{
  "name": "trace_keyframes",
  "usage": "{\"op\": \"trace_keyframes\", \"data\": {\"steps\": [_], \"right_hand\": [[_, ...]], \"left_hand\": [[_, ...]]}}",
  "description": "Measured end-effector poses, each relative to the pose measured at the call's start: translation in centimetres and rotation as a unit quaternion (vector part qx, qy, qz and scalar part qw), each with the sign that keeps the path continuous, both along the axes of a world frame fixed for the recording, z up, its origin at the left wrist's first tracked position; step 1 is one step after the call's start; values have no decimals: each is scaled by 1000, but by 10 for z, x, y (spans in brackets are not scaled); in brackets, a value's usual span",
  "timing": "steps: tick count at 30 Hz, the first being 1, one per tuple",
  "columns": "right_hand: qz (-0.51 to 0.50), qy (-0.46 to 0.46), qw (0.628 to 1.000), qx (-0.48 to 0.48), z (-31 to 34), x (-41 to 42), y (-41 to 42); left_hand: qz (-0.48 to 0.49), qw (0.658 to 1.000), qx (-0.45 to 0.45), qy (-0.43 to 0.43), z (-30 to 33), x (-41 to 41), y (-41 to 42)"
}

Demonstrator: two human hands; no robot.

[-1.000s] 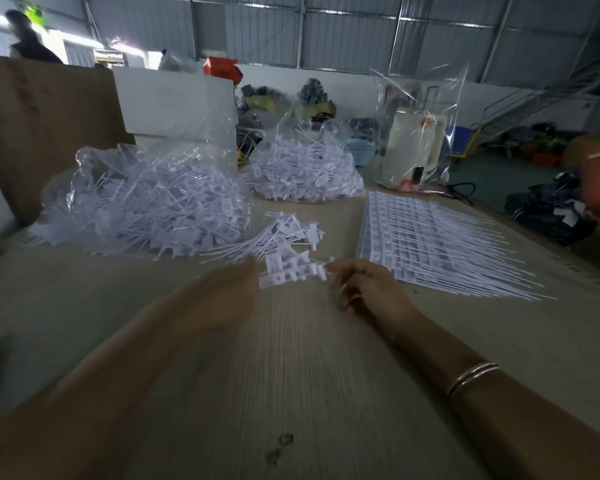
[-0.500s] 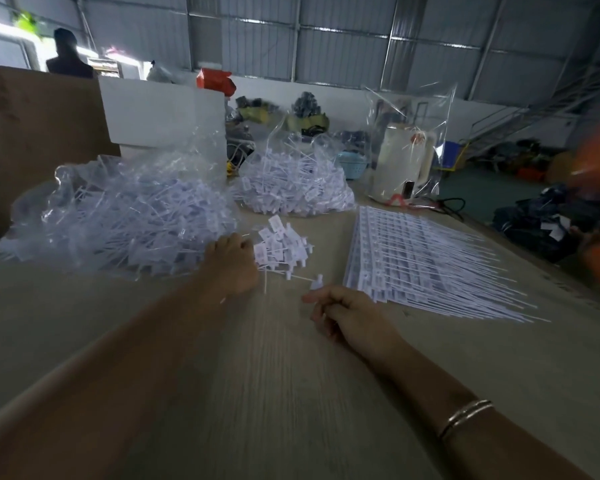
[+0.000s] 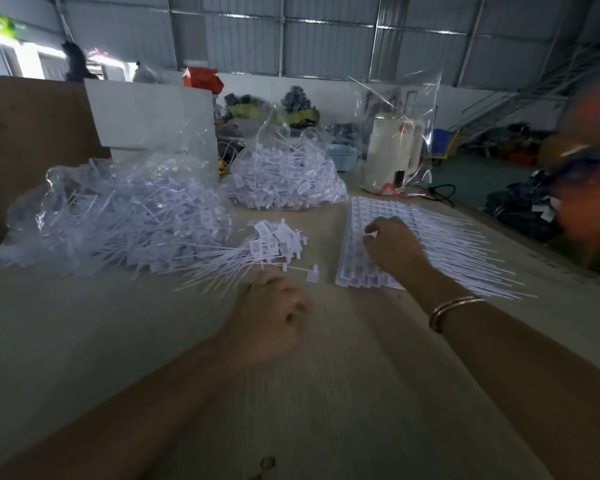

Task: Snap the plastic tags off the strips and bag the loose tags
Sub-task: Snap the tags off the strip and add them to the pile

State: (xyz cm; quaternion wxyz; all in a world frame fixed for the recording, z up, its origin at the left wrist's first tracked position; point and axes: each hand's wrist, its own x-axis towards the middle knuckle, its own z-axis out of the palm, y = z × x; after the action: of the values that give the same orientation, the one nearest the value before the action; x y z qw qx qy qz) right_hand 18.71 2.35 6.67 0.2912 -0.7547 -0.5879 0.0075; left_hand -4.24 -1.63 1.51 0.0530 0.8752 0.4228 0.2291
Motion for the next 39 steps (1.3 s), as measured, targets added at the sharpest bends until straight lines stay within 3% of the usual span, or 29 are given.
{"op": "trace_keyframes", "data": {"steps": [3, 6, 12, 16, 18, 21, 23, 25, 27, 28, 30, 36, 39], "right_hand": [[-42, -78, 989, -119, -2, 11, 13], [-53, -79, 988, -124, -5, 7, 23], [-119, -206, 971, 29, 16, 17, 21], [-114, -165, 962, 184, 49, 17, 8], [-71, -131, 960, 238, 57, 6, -5], [10, -89, 959, 267, 48, -25, -31], [37, -132, 953, 268, 30, -46, -47], [37, -205, 948, 239, 11, -58, -57], [20, -249, 954, 169, -2, -60, -60], [10, -248, 959, 136, -5, -58, -59], [-5, -220, 972, 88, -5, -50, -55], [-20, -199, 976, -90, 3, -22, -48], [-30, -181, 983, -12, 15, -15, -47]], "left_hand": [[-24, 1000, 4, -8, -8, 9, -6], [-34, 999, 1, -16, -12, 10, -7], [-44, 998, -3, -35, -12, 5, -5], [-53, 997, -13, -50, -2, 9, -5], [-84, 987, -70, -120, 7, 13, -8], [-128, 927, -213, -281, 23, 21, -15], [-116, 903, -249, -330, 28, 25, -16], [-106, 926, -237, -274, 25, 26, -18], [-103, 980, -134, -102, 11, 28, -22], [-104, 991, -76, -40, 4, 31, -25], [-120, 992, -19, -27, -5, 40, -35], [-139, 988, -38, 58, -17, 62, -45], [-149, 986, 5, 71, -12, 61, -42]]}}
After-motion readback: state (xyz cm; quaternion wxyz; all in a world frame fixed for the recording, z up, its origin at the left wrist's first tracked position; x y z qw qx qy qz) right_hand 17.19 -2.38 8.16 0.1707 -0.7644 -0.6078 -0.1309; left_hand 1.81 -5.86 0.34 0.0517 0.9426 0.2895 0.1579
